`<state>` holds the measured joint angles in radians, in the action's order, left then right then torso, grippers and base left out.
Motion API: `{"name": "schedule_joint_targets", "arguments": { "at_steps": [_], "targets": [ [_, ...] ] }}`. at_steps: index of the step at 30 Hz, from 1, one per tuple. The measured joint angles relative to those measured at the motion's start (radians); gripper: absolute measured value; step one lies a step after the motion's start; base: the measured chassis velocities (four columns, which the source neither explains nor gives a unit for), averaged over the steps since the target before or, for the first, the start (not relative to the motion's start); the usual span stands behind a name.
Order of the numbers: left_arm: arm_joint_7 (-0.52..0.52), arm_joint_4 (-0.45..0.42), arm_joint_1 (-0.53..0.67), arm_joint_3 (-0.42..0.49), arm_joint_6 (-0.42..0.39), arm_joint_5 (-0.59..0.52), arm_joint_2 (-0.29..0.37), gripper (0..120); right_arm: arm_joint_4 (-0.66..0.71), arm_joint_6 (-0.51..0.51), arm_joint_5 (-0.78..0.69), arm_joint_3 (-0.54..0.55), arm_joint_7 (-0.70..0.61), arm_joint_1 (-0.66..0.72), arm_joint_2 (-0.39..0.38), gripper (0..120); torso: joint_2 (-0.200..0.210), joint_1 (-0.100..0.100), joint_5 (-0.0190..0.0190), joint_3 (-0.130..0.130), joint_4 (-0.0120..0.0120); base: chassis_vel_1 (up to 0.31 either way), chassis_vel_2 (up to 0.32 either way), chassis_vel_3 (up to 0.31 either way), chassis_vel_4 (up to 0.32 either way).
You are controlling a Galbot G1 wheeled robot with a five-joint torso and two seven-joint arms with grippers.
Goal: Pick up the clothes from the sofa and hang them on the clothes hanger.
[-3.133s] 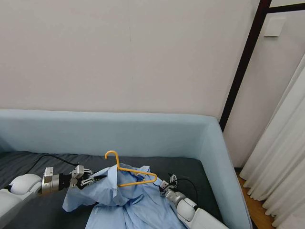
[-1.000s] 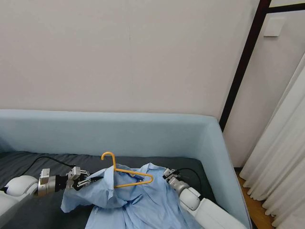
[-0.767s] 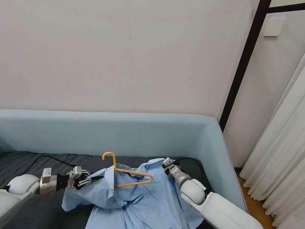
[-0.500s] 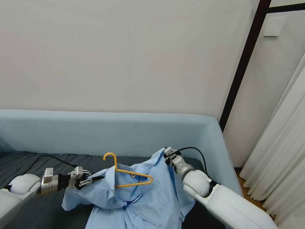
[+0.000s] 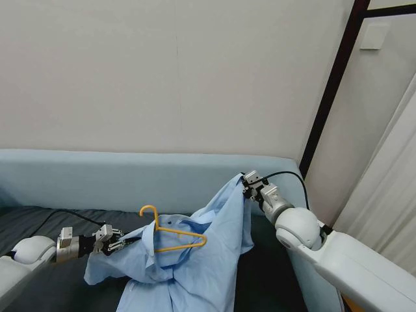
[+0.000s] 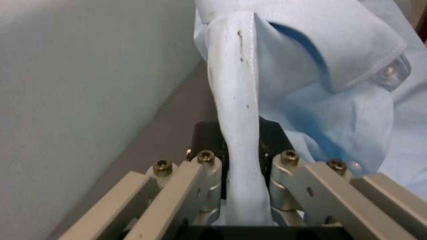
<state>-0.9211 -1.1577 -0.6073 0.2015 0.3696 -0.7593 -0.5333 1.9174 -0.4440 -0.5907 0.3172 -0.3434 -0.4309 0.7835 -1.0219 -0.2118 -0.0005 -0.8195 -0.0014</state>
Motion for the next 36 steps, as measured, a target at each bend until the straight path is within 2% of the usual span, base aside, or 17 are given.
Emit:
{"name": "schedule_joint_targets", "arguments": {
  "at_steps": [9, 18, 24, 30, 36],
  "targets": [
    [0.046, -0.007, 0.03, 0.029, -0.04, -0.038, -0.012, 7, 0.089, 0.015, -0.041, -0.023, 0.008, -0.003, -0.05, 0, 0.0, 0.0, 0.0003, 0.0, 0.0001, 0.0, 0.0, 0.0, 0.0],
    [0.129, -0.045, 0.064, 0.057, -0.075, -0.077, -0.062, 7, 0.234, 0.008, -0.151, -0.028, -0.001, 0.055, -0.098, 0, 0.0, 0.0, -0.0003, 0.0, 0.0003, 0.0, 0.0, 0.0, 0.0],
    [0.19, -0.099, 0.108, 0.078, -0.097, -0.124, -0.082, 7, 0.308, 0.009, -0.174, -0.068, 0.002, 0.004, -0.14, 0, 0.0, 0.0, 0.0004, 0.0, -0.0001, 0.0, 0.0, 0.0, 0.0],
    [0.32, -0.165, 0.215, 0.112, -0.113, -0.191, -0.089, 7, 0.459, 0.027, -0.191, -0.143, -0.002, -0.101, -0.203, 0, 0.0, 0.0, -0.0001, 0.0, 0.0003, 0.0, 0.0, 0.0, 0.0],
    [0.355, -0.204, 0.255, 0.114, -0.12, -0.217, -0.077, 7, 0.509, 0.04, -0.167, -0.206, -0.003, -0.214, -0.204, 0, 0.0, 0.0, -0.0001, 0.0, -0.0001, 0.0, 0.0, 0.0, 0.0]
  ]
}}
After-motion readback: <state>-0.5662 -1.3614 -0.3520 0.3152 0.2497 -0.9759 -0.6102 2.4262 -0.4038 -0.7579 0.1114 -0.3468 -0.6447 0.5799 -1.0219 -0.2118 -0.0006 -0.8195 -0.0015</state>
